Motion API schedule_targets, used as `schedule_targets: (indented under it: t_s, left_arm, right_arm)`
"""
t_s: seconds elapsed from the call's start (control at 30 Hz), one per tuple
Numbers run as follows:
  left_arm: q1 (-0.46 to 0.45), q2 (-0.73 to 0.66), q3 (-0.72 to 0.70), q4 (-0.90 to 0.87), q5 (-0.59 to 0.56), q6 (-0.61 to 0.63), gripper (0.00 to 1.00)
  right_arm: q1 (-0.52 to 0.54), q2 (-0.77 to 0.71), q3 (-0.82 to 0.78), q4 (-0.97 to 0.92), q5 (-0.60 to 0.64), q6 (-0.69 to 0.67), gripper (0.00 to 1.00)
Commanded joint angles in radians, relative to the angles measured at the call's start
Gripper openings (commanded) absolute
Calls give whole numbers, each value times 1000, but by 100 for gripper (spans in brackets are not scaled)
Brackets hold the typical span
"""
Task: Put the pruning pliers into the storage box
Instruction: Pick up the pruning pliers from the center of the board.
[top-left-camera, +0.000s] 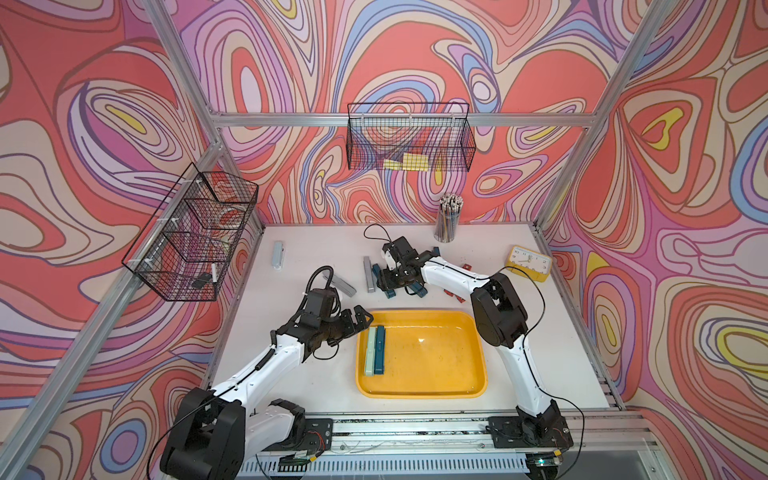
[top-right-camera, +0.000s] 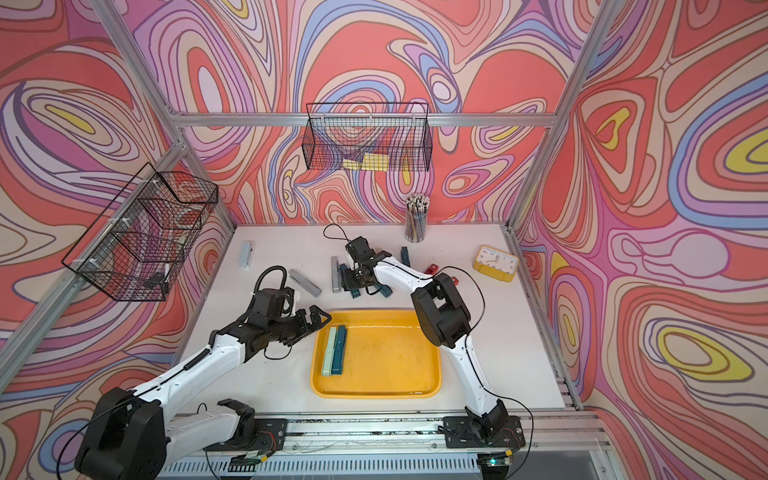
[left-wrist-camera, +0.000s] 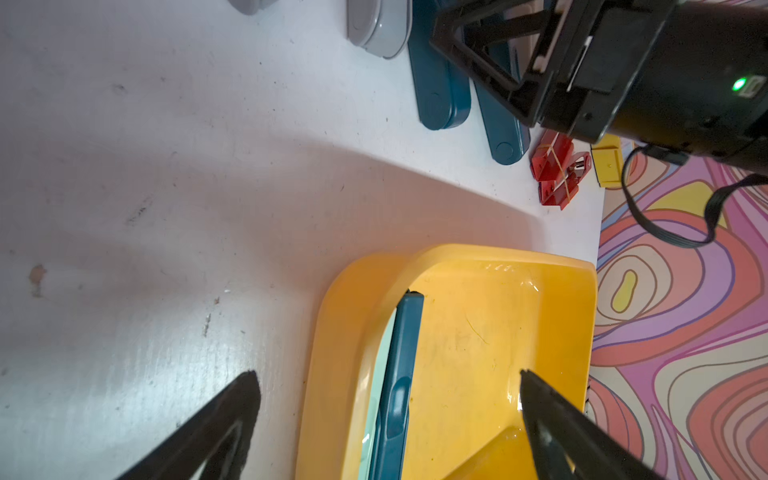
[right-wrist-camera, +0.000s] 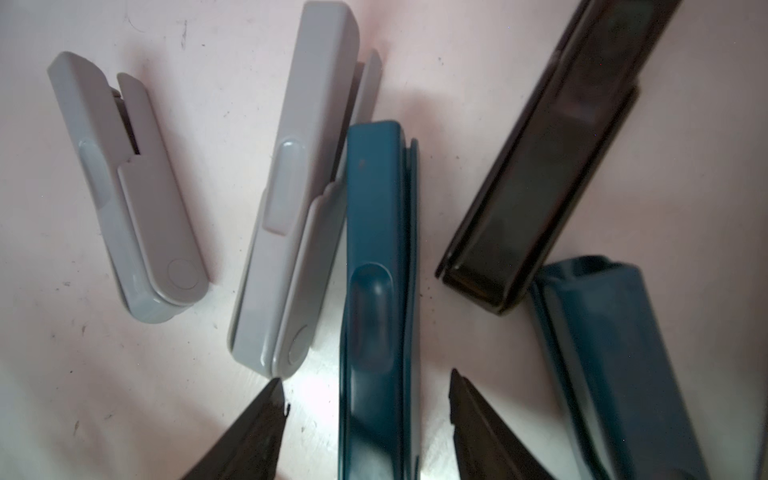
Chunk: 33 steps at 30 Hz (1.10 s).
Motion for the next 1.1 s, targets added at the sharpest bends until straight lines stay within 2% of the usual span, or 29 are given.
schedule_targets:
  t_s: [0.0, 0.2, 0.47, 0.8, 0.97, 1.07]
  left_arm:
    - [10, 9, -16, 33, 5, -12, 99]
    - [16, 5, -27, 42, 13, -12, 99]
    - [21, 29, -39, 73, 27, -20, 99]
    - [27, 31, -50, 81, 32, -22, 99]
    - [29, 29, -51, 99, 32, -29, 99]
    - [31, 48, -52, 113, 45, -31, 99]
  right_arm:
    - [9, 38, 27, -32, 0, -4, 65]
    - [14, 54, 40, -56, 40, -14, 63]
    - [15, 77, 61, -70, 61, -17, 54]
    - [15, 101, 79, -86, 60, -17, 50]
    - [15, 106, 83, -100, 74, -13, 43]
    - [15, 100, 75, -105, 84, -15, 35]
